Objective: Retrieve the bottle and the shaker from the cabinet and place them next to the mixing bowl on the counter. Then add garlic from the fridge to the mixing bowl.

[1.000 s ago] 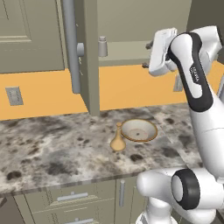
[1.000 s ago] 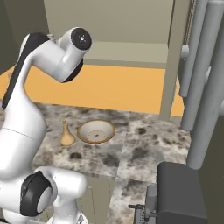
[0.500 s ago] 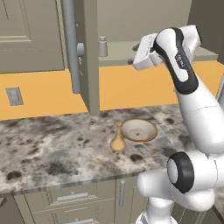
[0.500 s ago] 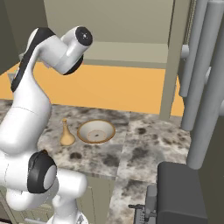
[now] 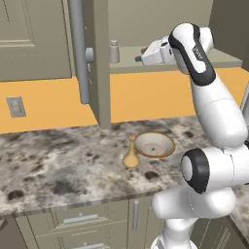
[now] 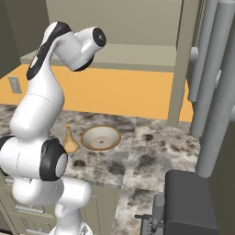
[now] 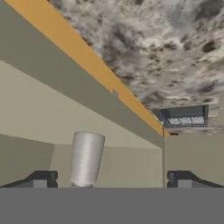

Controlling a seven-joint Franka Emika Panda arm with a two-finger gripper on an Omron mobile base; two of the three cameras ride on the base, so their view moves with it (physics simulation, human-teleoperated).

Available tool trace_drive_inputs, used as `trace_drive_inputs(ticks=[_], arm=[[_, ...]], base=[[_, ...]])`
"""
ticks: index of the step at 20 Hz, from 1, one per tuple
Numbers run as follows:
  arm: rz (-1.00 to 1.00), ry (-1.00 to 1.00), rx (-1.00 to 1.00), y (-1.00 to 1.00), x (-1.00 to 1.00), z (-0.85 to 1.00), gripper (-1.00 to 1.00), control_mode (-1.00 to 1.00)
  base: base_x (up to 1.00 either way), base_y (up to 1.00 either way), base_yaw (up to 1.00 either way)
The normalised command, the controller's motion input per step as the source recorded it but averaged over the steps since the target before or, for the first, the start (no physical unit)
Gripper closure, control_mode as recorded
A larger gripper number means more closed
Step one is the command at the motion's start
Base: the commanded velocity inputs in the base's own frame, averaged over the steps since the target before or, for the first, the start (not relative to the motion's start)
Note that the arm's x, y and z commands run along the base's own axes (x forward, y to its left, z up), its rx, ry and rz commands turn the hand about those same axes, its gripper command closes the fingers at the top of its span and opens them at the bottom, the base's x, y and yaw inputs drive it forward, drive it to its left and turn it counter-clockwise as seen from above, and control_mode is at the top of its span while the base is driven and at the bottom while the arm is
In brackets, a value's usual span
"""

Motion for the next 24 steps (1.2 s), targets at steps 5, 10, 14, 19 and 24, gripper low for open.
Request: trace_drive_inputs(ticks=[5,10,14,19,24], arm=[[0.03,0.23,0.09,0.02,0.25,0.32,-1.0,-1.0],[0.0,0.18,0.0,0.32,0.37,0.0,-1.0,-1.0],[0.0,0.19,0.09,0.18,0.17,0.16,-1.0,-1.0],[0.0,0.2,0.1,0.25,0.0,0.11,-1.0,-1.0],[0.0,0.13,0.08,0.38,0.01,0.08,-1.0,-1.0]], base=[[0.0,0.0,0.0],[0.0,0.0,0.0],[0.0,0.0,0.0],[0.0,0.0,0.0],[0.0,0.0,0.0]])
